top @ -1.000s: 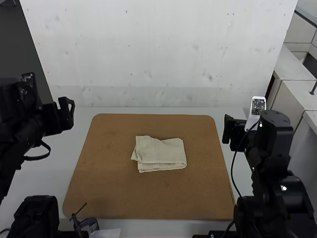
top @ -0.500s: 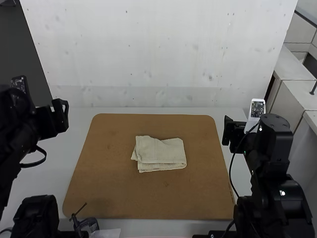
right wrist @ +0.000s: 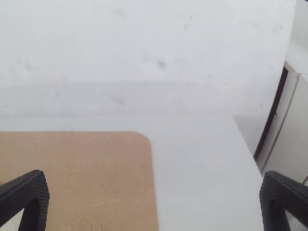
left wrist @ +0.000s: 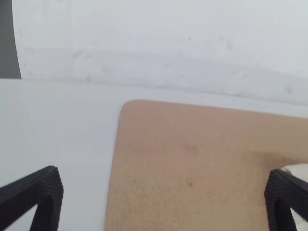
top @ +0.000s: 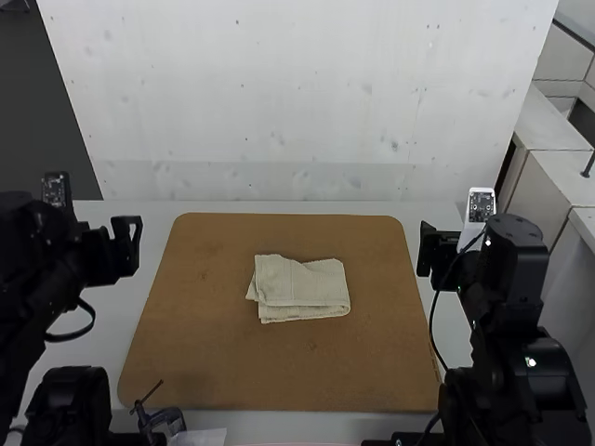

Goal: Fold the towel.

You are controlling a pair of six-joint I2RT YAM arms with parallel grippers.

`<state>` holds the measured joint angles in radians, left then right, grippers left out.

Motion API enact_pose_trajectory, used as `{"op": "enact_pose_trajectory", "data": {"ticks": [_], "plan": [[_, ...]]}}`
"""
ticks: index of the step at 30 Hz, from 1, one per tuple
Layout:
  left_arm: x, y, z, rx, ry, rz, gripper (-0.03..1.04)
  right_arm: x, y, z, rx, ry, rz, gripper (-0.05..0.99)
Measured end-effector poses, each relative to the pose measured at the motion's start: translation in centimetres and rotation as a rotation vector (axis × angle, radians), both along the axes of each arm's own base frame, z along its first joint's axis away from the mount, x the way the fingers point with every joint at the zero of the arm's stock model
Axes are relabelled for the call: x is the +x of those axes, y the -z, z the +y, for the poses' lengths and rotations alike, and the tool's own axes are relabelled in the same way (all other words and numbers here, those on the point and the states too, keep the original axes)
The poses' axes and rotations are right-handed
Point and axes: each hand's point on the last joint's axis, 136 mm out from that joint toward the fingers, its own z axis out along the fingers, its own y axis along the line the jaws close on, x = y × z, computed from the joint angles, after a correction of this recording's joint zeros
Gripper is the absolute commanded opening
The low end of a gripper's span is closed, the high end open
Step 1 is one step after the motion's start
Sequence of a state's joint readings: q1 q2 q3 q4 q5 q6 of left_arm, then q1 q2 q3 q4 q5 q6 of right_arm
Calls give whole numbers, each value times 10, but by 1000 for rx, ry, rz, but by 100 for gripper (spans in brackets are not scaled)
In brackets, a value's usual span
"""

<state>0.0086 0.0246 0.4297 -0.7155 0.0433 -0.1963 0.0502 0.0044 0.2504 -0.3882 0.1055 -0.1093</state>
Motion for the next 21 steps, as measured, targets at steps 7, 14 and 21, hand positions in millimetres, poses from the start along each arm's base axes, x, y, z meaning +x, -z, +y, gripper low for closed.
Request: {"op": "enact_pose_trajectory", "data": {"ticks": [7,14,21], "plan": [[-16,46,13,111,-36,185,95,-16,2,-1,1,2,85,96],[-24,58,20,155,-56,246,96,-37,32,-2,24,13,250,96],[-24,58,21,165,-59,248,97,-59,54,-2,62,32,383,96]]}}
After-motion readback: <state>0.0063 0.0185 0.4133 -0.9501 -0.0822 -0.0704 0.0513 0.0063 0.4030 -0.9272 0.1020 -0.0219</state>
